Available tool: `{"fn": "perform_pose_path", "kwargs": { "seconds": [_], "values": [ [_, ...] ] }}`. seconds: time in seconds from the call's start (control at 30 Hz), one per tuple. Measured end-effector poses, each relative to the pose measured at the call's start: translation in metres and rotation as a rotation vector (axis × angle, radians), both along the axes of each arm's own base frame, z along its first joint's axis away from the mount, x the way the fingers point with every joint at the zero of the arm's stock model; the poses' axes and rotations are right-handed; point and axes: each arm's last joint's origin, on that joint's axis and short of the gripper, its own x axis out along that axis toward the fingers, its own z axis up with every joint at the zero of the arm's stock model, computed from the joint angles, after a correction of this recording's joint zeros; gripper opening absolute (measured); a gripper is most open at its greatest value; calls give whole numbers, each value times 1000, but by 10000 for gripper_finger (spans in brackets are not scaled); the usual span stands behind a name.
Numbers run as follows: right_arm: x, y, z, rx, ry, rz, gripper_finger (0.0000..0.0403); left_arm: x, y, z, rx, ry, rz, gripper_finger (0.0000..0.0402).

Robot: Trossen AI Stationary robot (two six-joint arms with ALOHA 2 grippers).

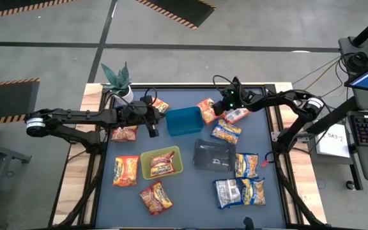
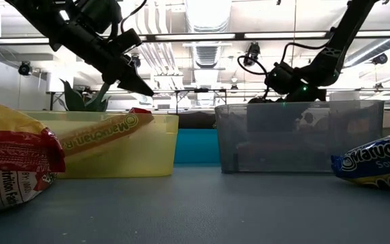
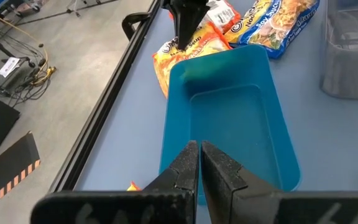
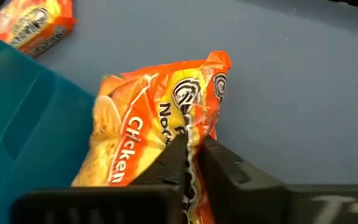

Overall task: Sort Maruchan noodles
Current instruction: Put the orange noodle pack into the black bin

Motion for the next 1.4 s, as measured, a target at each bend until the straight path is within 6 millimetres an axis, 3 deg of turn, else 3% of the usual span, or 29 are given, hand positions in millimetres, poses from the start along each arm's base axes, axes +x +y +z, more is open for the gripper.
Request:
{"fn": "perform_pose_path", "kwargs": {
  "seconds": [0.5,0.8,1.2,1.4],
  "values": [
    [2,11,32,-118,-62,-20,9,0,0,0,-10,-9,7,0],
    [-12,22,79,-202,-179,-70,9,1,0,1,-7,-19,6,0],
    [-25,86,144,-164,-451,-39,8,4,2,8,123,-40,-49,0],
    [-13,116,169,-125,-390,-25,8,6,4,16,189,-42,-23,0]
  ]
}}
